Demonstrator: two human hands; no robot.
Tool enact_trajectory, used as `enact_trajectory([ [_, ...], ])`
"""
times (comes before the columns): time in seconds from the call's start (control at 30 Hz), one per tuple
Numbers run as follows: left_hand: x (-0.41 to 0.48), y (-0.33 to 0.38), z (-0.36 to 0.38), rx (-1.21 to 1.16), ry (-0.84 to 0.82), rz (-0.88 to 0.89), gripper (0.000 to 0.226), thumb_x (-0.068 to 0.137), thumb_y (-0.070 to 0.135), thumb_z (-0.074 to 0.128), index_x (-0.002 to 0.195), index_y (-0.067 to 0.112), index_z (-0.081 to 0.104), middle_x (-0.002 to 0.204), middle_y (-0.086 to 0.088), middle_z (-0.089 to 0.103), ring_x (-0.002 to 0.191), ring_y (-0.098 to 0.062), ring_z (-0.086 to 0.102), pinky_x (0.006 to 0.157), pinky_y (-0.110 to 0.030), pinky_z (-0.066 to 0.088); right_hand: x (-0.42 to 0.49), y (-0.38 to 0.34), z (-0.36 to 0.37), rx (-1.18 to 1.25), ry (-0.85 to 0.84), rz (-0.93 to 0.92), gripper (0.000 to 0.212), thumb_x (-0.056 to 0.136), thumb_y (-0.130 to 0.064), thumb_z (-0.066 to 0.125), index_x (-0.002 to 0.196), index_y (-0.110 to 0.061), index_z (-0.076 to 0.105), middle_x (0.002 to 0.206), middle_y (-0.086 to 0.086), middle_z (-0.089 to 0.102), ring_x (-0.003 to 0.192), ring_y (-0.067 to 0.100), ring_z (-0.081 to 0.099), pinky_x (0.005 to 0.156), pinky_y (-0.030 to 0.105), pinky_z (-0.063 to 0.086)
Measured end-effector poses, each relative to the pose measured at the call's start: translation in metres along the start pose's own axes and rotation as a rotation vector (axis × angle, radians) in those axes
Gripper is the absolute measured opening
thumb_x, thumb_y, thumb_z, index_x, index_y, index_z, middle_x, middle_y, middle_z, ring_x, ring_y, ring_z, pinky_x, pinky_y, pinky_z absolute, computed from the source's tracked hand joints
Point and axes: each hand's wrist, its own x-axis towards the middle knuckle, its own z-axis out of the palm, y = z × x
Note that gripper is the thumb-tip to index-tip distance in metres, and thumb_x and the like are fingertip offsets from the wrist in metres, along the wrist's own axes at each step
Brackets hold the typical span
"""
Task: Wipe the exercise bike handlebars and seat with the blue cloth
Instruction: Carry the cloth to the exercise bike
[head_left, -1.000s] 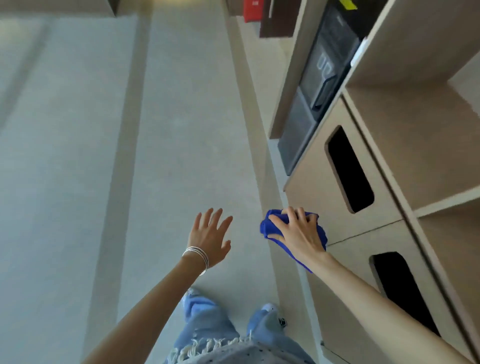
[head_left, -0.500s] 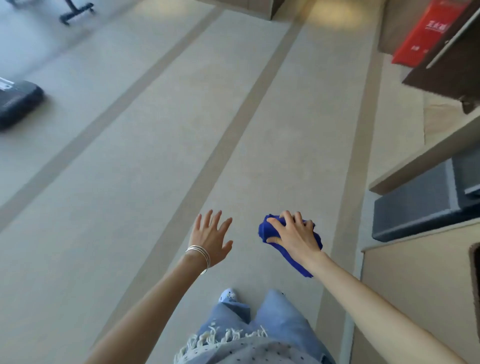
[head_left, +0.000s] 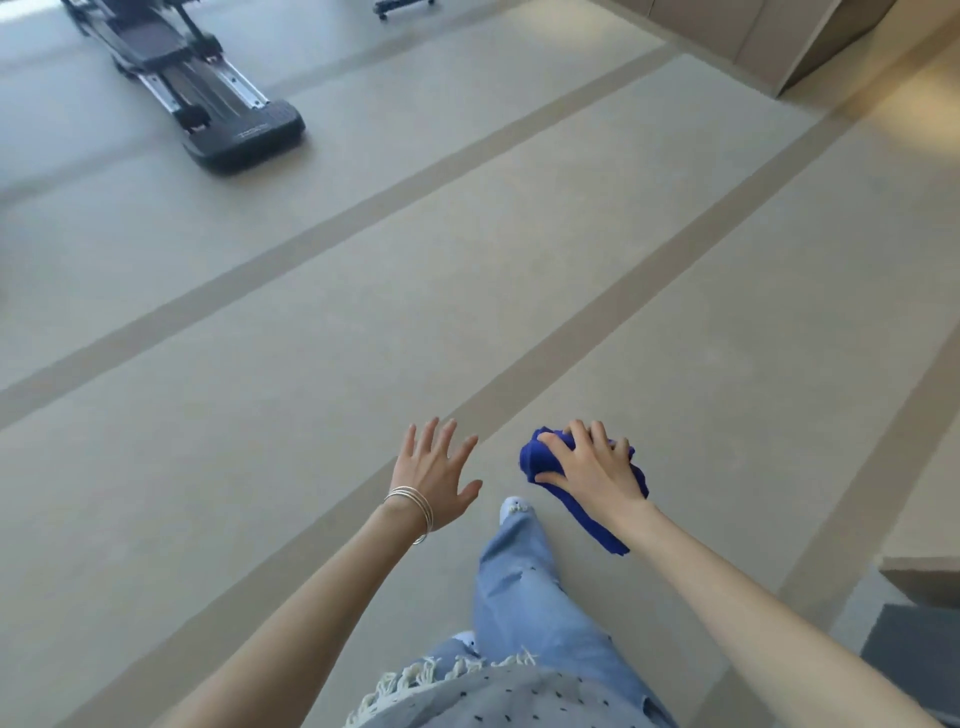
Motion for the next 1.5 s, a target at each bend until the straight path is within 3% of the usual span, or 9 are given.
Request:
enact_trajectory([
  [0.37,0.146,-0.025,-0.076,-0.058,0.056,-0.14,0.063,0.09,0.055,0.034,0.146,0.029,0.021,0.156,-0.006,0.017,0.145,-0.029,0.006,0.117,-0.048,0.003,0.178,0.067,-0.065,-0.023,0.062,-0.097,0.051,0.091,-0.06,0.037,0.128,-0.024,0.038,0.12,0.006,0.045,0.106,0.027,0.041,0.077,0.041,0.038],
  [0.63,0.21,-0.075,-0.099,-0.083,0.018,-0.231,0.063,0.091,0.054,0.034,0.147,0.03,0.018,0.157,-0.006,0.014,0.146,-0.03,0.004,0.117,-0.049,0.001,0.278,0.068,-0.096,-0.025,0.083,-0.185,0.052,0.09,-0.058,0.04,0.129,-0.023,0.039,0.12,0.006,0.046,0.106,0.027,0.042,0.077,0.039,0.038],
  [0.8,0.256,-0.132,-0.111,-0.092,-0.003,-0.239,0.063,0.092,0.053,0.034,0.147,0.03,0.016,0.158,-0.006,0.012,0.146,-0.03,0.002,0.117,-0.049,0.001,0.355,0.051,-0.117,0.157,0.094,-0.172,0.053,0.088,-0.051,0.053,0.125,-0.015,0.043,0.122,0.001,0.05,0.108,0.023,0.047,0.084,0.038,0.044],
  [0.93,0.298,-0.185,-0.138,-0.113,0.04,-0.232,0.062,0.092,0.052,0.035,0.147,0.029,0.017,0.158,-0.006,0.013,0.146,-0.03,0.002,0.118,-0.048,0.001,0.413,0.033,-0.15,0.551,0.109,-0.245,0.041,0.08,-0.031,0.071,0.11,-0.011,0.054,0.111,0.002,0.058,0.099,0.024,0.054,0.081,0.039,0.045],
  [1.1,0.342,-0.25,-0.174,-0.116,0.12,-0.185,0.062,0.091,0.052,0.036,0.146,0.029,0.019,0.157,-0.004,0.015,0.146,-0.028,0.003,0.117,-0.047,0.001,0.48,0.007,-0.191,0.886,0.152,-0.163,0.033,0.071,-0.022,0.08,0.099,-0.016,0.063,0.093,-0.008,0.063,0.087,0.015,0.059,0.076,0.025,0.045],
  [1.4,0.404,-0.33,-0.209,-0.121,0.164,-0.189,0.061,0.09,0.05,0.039,0.145,0.028,0.023,0.156,-0.005,0.019,0.146,-0.029,0.005,0.117,-0.047,0.0,0.575,-0.013,-0.23,0.807,0.266,-0.376,0.037,0.064,0.001,0.077,0.098,-0.006,0.063,0.101,0.005,0.06,0.091,0.02,0.059,0.081,0.019,0.043],
  [1.5,0.431,-0.344,-0.215,-0.111,0.155,-0.181,0.063,0.089,0.05,0.039,0.146,0.029,0.022,0.156,-0.004,0.02,0.145,-0.028,0.006,0.117,-0.047,0.0,0.606,-0.011,-0.232,0.888,0.232,-0.402,0.039,0.063,0.009,0.073,0.098,-0.003,0.063,0.099,0.006,0.059,0.09,0.02,0.057,0.081,0.026,0.047],
])
